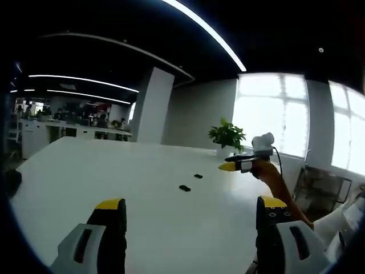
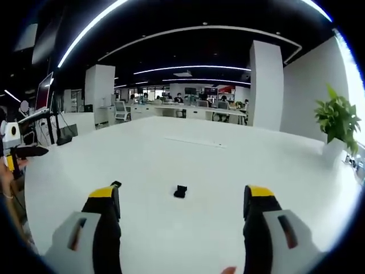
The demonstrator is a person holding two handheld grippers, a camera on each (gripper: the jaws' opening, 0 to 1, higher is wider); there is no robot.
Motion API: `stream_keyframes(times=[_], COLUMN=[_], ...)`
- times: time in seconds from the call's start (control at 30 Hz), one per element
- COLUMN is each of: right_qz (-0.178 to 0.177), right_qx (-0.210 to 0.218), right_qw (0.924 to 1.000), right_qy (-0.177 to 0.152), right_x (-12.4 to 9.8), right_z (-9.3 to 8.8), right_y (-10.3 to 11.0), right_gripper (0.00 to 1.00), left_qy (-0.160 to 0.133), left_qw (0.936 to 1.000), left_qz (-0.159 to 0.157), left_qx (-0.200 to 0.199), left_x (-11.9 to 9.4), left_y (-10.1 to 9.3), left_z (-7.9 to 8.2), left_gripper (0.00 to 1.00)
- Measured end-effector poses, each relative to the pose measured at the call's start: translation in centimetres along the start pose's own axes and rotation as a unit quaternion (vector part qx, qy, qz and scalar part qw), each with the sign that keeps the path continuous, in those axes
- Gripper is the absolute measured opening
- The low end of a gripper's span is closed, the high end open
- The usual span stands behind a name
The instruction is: Snap the two parts of the plastic buckle together until the buckle closes and remains connected.
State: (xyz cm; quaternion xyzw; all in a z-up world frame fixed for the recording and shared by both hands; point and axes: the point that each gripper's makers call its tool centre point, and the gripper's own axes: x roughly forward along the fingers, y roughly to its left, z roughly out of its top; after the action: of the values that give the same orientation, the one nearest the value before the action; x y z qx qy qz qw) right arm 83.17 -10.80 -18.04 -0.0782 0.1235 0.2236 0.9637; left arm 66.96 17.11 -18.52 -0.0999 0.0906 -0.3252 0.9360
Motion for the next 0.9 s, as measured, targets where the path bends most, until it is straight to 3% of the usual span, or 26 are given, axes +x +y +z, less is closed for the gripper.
stream_keyframes(times=[0.13,0.33,0.9], right_qz=[0.007,0.005,0.023], right_qx=[-0.002,-0.003,-0.011], right_qw=[1.0000,1.0000,0.9996], right_qy=[-0.003,0.003,0.014], right_x=[0.4,0.8,2.4], right_z=[0.3,0.2,0.4], right_y=[0.3,0.2,0.3], right_gripper=[0.89,0.89,0.87], left_qy=[0.001,0.008,0.021], left_qw=[0.9999,0.9997,0.9989], left_qz=[0.011,-0.016,-0.038], left_qx=[0.007,0.017,0.018], left_x=[0.6,1.9,4.2], left_y=[0.0,-1.1,-0.8], left_z=[0.1,0.5,0.4], left_gripper=[0.96,0.96,0.92])
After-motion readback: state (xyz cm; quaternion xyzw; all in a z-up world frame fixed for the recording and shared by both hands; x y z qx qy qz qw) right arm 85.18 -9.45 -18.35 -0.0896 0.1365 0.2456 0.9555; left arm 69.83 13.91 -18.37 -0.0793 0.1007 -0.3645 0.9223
